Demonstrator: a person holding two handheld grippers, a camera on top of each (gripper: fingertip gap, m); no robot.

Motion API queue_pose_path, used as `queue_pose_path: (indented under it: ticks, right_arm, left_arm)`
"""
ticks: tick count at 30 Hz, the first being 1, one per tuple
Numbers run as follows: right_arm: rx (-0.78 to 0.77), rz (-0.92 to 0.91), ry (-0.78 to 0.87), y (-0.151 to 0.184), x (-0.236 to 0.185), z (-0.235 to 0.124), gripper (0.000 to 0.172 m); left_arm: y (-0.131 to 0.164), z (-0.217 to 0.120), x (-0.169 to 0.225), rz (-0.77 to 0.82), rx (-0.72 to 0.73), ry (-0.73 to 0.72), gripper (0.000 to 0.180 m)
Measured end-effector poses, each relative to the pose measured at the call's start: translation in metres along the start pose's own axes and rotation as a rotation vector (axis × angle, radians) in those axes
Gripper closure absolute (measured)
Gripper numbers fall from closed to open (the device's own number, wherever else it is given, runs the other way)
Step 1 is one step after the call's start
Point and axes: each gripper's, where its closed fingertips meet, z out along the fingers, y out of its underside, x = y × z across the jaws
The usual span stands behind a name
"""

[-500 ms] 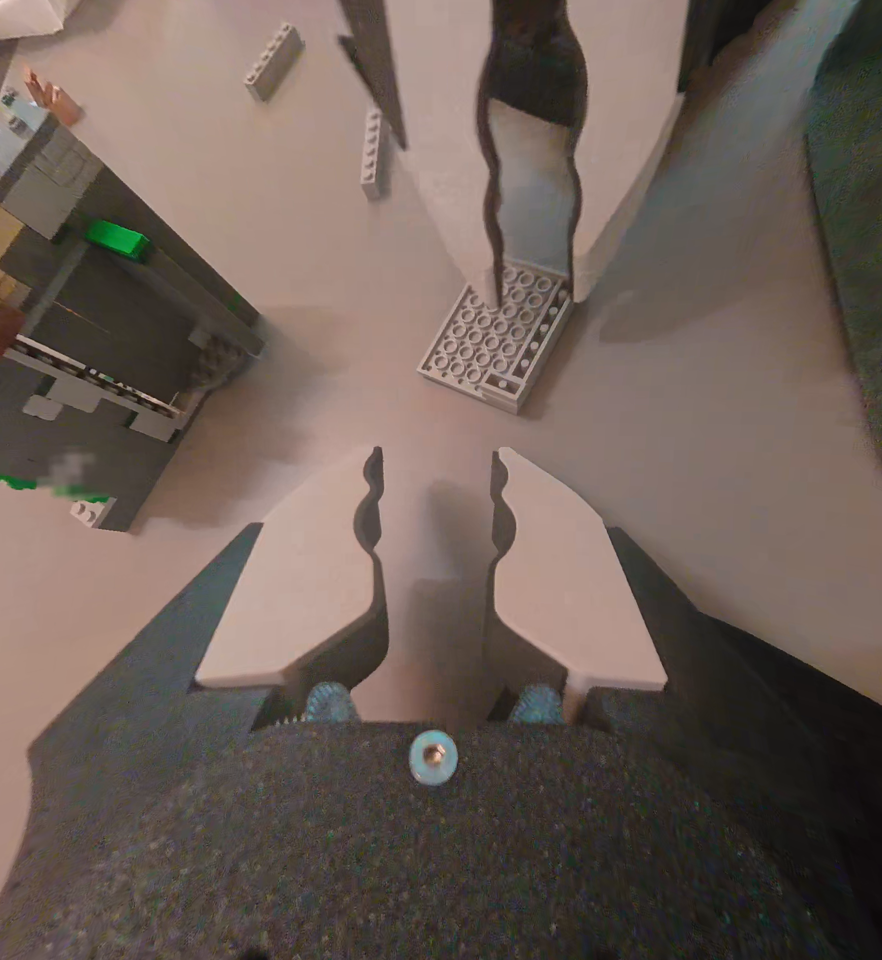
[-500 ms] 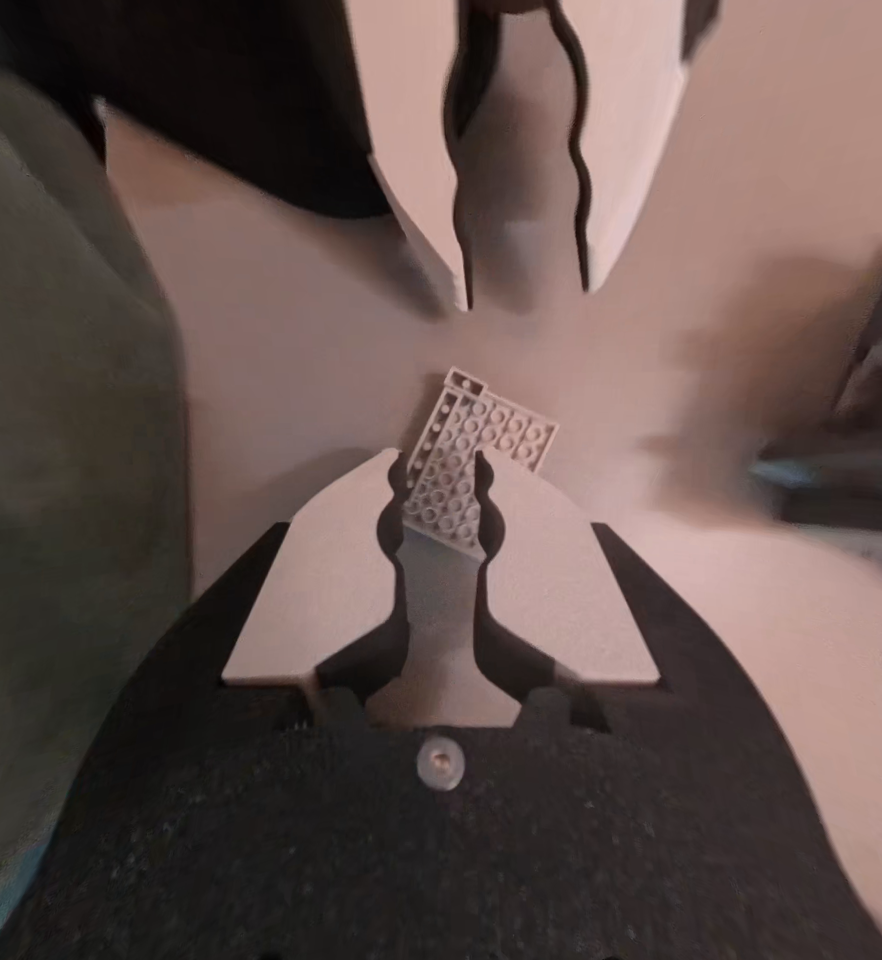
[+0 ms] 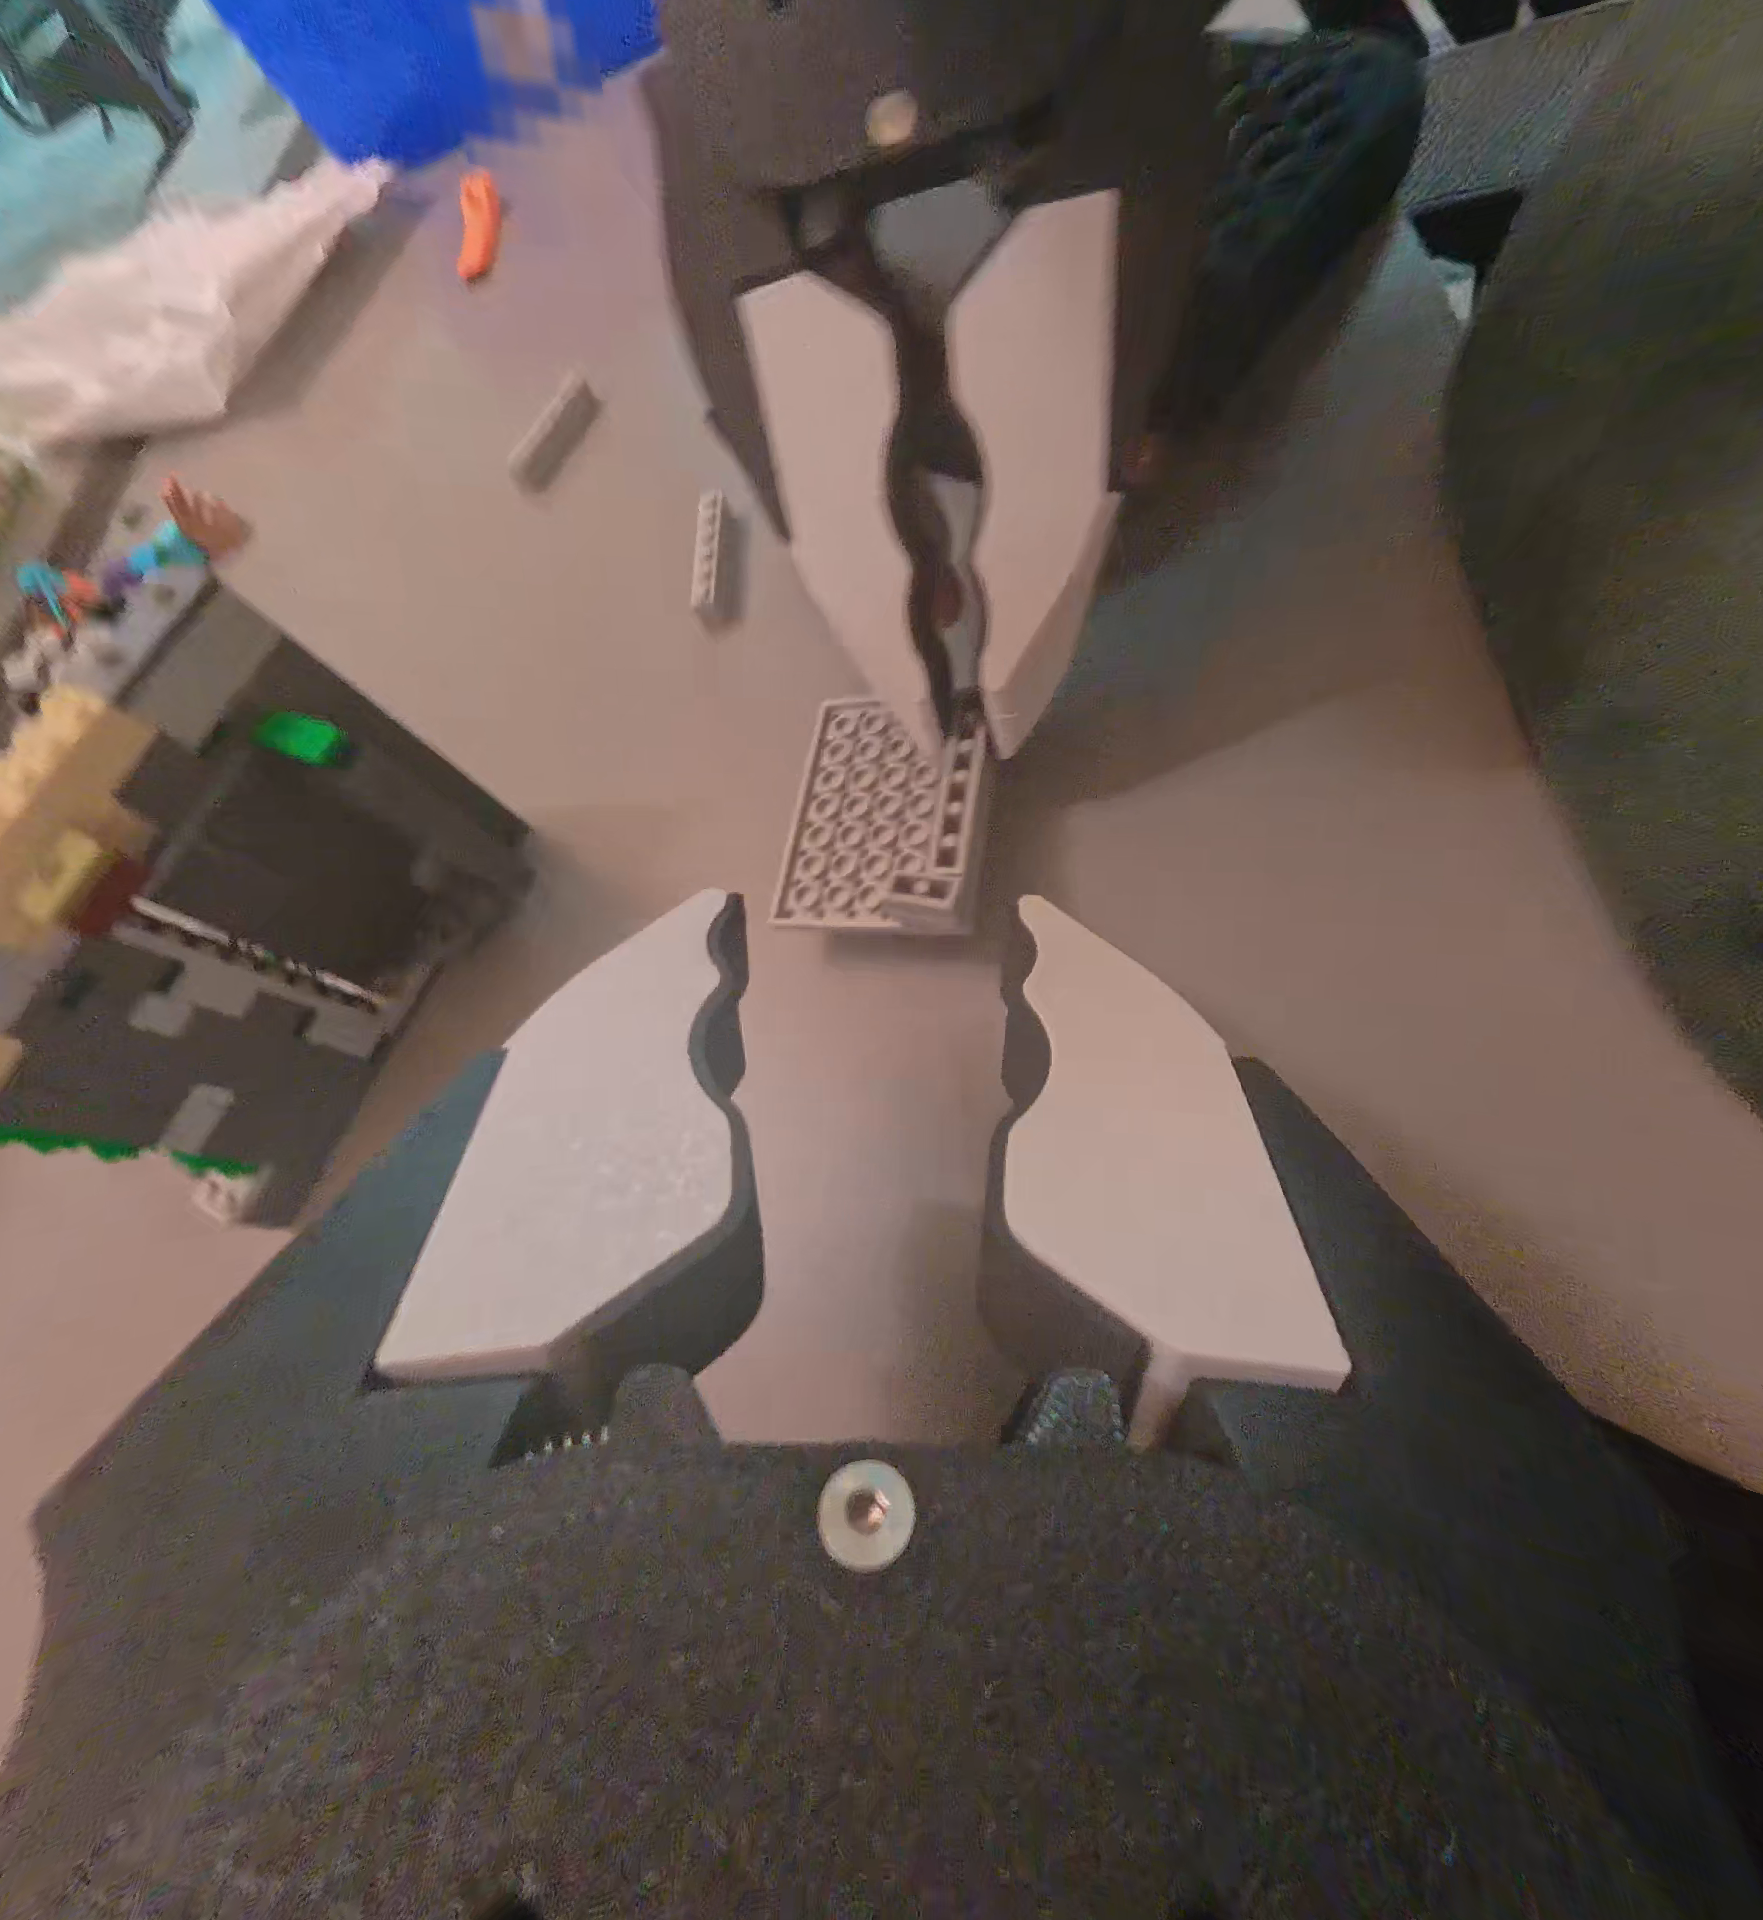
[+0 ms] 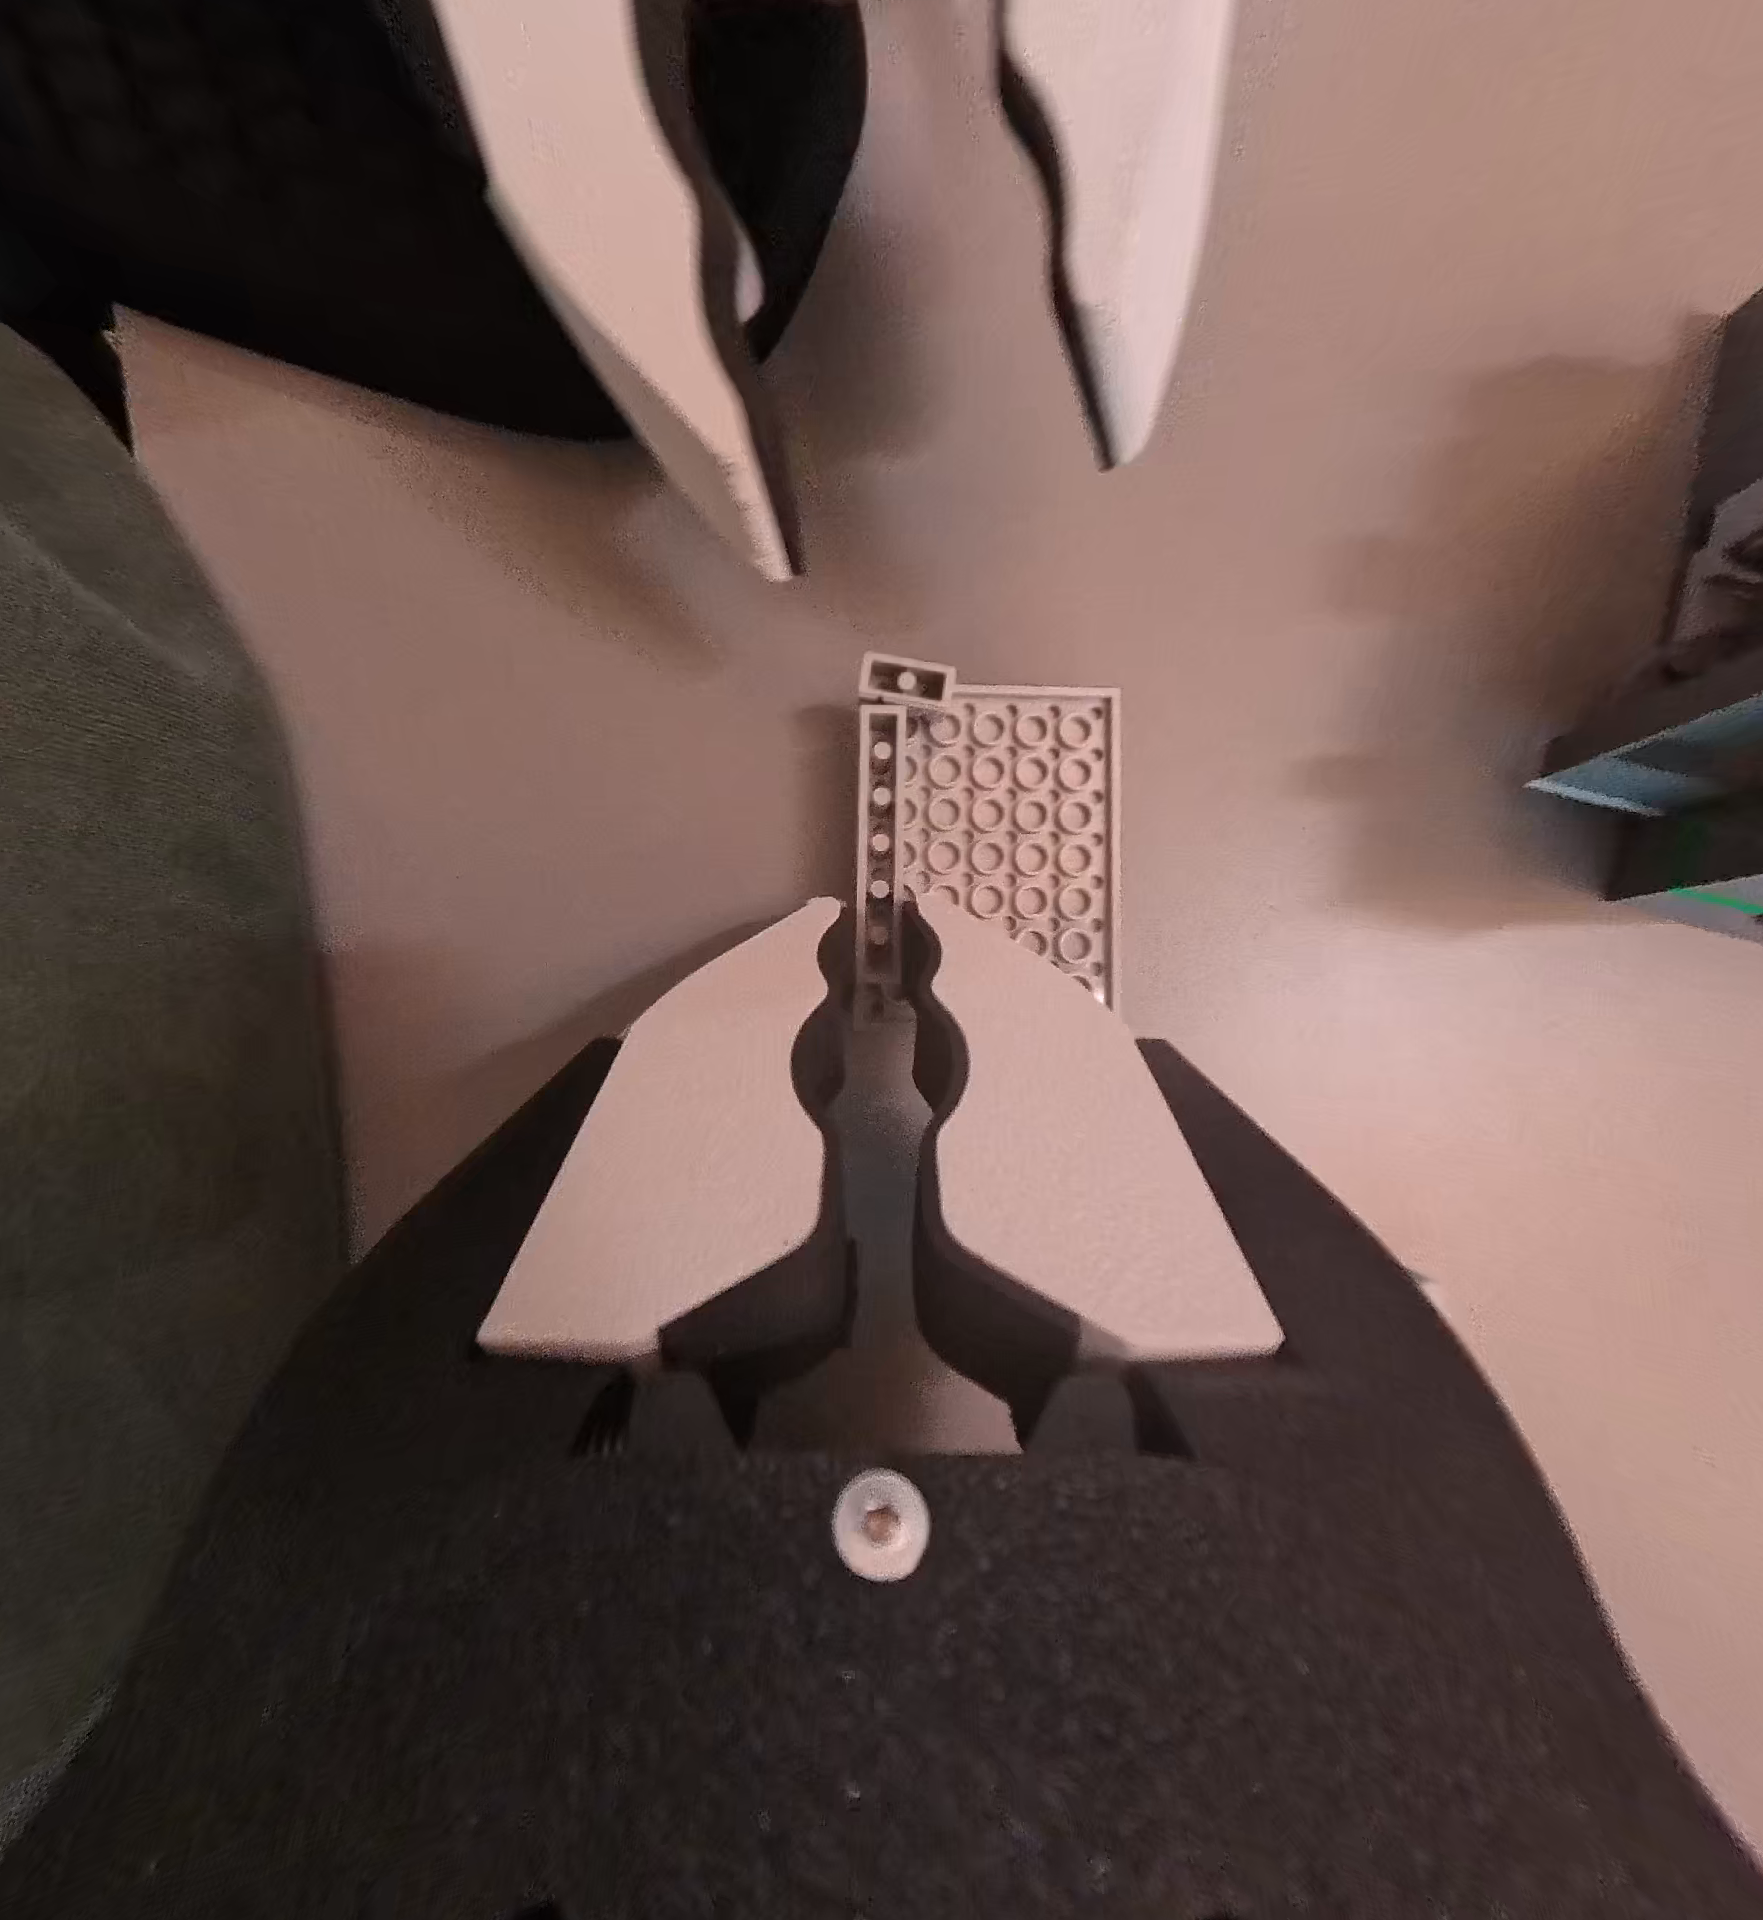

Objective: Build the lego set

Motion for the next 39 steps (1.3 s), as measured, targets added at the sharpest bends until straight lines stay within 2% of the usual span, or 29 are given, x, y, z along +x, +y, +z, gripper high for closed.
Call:
queue_pose_path:
  ticks: [1, 7, 11, 18, 24, 34, 37, 39]
  right_arm:
    - [0.009, -0.01, -0.017, -0.003, 0.002, -0.004, 0.164]
    - [0.062, -0.097, -0.104, -0.037, 0.011, -0.042, 0.164]
    - [0.091, -0.12, -0.179, -0.06, 0.01, -0.071, 0.164]
    - [0.146, -0.094, -0.352, -0.085, -0.006, -0.114, 0.164]
    - [0.171, -0.051, -0.451, -0.088, -0.02, -0.128, 0.164]
    - [0.188, -0.015, -0.491, -0.081, -0.029, -0.129, 0.164]
    - [0.178, -0.004, -0.455, -0.071, -0.022, -0.125, 0.164]
    - [0.161, -0.006, -0.391, -0.06, -0.013, -0.12, 0.164]
  left_arm:
    - [-0.006, -0.001, 0.002, 0.032, 0.016, -0.013, 0.133]
    - [-0.052, -0.017, -0.013, 0.233, 0.163, -0.212, 0.133]
    - [-0.077, -0.032, -0.023, 0.369, 0.196, -0.309, 0.137]
    - [-0.106, -0.047, -0.019, 0.521, 0.236, -0.325, 0.144]
    - [-0.126, -0.054, -0.01, 0.611, 0.249, -0.35, 0.155]
    - [-0.129, -0.049, -0.003, 0.596, 0.221, -0.347, 0.159]
    - [-0.118, -0.049, -0.006, 0.539, 0.207, -0.342, 0.158]
    - [-0.099, -0.048, -0.009, 0.451, 0.154, -0.313, 0.167]
